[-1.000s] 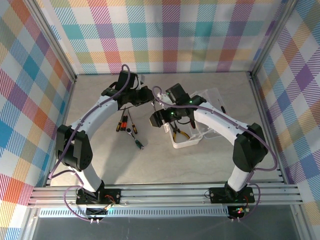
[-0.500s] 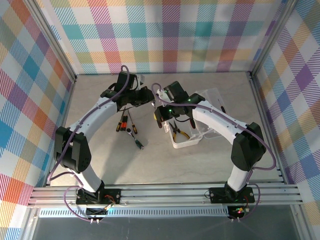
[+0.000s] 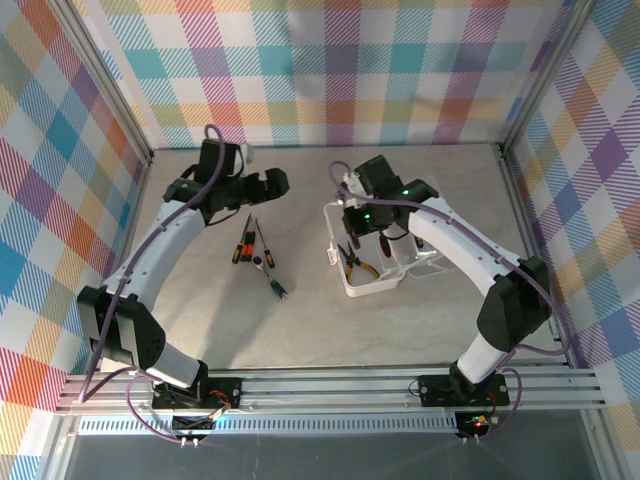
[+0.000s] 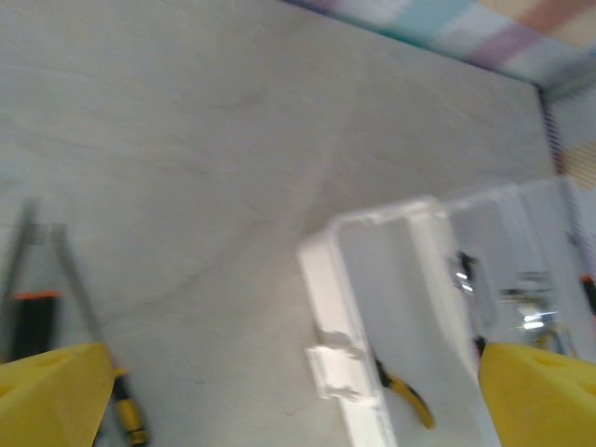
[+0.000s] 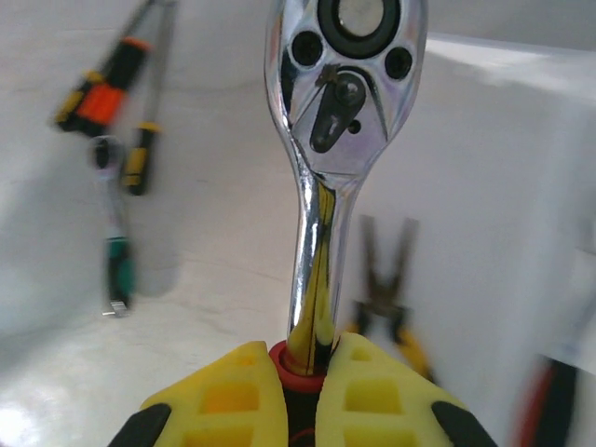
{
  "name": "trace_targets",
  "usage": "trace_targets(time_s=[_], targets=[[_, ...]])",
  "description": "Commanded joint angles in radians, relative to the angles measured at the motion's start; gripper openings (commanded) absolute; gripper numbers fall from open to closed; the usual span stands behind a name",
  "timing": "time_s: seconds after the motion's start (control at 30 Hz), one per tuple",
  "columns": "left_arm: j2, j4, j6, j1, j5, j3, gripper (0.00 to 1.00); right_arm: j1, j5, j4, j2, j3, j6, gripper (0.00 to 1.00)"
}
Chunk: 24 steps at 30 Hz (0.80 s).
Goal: Pack the tool kit
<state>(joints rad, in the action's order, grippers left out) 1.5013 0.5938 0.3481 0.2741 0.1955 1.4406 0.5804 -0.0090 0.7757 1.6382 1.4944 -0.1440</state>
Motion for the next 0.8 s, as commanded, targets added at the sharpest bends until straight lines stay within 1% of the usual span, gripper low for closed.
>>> trace_targets(time_s=[0.0,0.07,0.17,0.37,0.7,0.77], targets=[[-0.009,0.128,-0.066,-0.040,-0.130,-0.049,1.00,-0.058,0.161,0.105,-0.024,-0.023,0.035,0.00],[0.000,0.140,-0.068,-0.048,-0.154,-0.085,1.00,-0.083,0.218,0.132,-0.015,-0.034,0.037,0.00],[0.013,0.129,-0.061,-0.049,-0.142,-0.135,1.00,-0.111,0.273,0.145,0.000,-0.049,0.035,0.00],[0.038,0.103,-0.043,-0.049,-0.098,-0.177,1.00,-0.122,0.305,0.136,0.049,-0.045,0.044,0.00],[0.061,0.097,-0.044,-0.047,-0.081,-0.169,1.00,-0.122,0.323,0.079,0.127,-0.043,0.046,0.00],[0.066,0.097,-0.044,-0.047,-0.077,-0.166,1.00,-0.122,0.329,0.077,0.138,-0.032,0.039,0.04]])
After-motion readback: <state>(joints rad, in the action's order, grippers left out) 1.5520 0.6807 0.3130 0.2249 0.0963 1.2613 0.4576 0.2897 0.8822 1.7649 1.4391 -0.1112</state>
